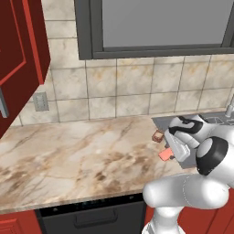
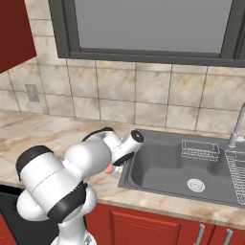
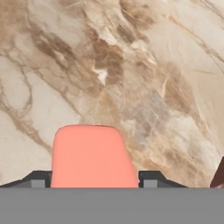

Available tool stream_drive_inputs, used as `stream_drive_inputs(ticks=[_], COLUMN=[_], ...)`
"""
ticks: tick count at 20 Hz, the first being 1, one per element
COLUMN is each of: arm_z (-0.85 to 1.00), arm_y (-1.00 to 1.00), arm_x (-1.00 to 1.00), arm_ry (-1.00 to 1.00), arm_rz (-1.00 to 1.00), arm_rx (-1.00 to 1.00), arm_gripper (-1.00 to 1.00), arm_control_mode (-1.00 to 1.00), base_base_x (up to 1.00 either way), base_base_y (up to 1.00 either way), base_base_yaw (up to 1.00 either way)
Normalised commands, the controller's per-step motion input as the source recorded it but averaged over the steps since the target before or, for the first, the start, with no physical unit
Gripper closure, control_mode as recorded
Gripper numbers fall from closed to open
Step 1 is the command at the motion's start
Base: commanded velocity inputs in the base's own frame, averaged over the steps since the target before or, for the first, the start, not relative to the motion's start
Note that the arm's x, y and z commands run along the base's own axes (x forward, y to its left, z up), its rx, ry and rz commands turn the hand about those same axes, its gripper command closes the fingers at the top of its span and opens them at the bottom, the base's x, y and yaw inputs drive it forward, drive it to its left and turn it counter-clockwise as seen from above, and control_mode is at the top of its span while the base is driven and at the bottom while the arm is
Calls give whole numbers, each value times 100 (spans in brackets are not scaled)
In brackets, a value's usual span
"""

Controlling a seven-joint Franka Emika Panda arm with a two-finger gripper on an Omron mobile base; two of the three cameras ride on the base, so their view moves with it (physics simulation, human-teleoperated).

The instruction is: Locate and retrieve the bar soap and bar soap from the cabinet. Place them next to the sink.

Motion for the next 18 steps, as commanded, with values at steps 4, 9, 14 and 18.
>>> stream_drive_inputs(ticks=[4, 9, 14, 18], arm_z=[-13, 0, 0, 16], arm_y=[0, 1, 15, 18], arm_x=[5, 1, 4, 0], arm_ry=[-6, 2, 10, 11], arm_rz=[0, 1, 0, 0], arm_rx=[0, 0, -1, -6], arm_gripper=[-100, -100, -100, -100], arm_control_mode=[-100, -100, -100, -100], base_base_x=[0, 0, 0, 0], base_base_y=[0, 0, 0, 0], base_base_yaw=[0, 0, 0, 0])
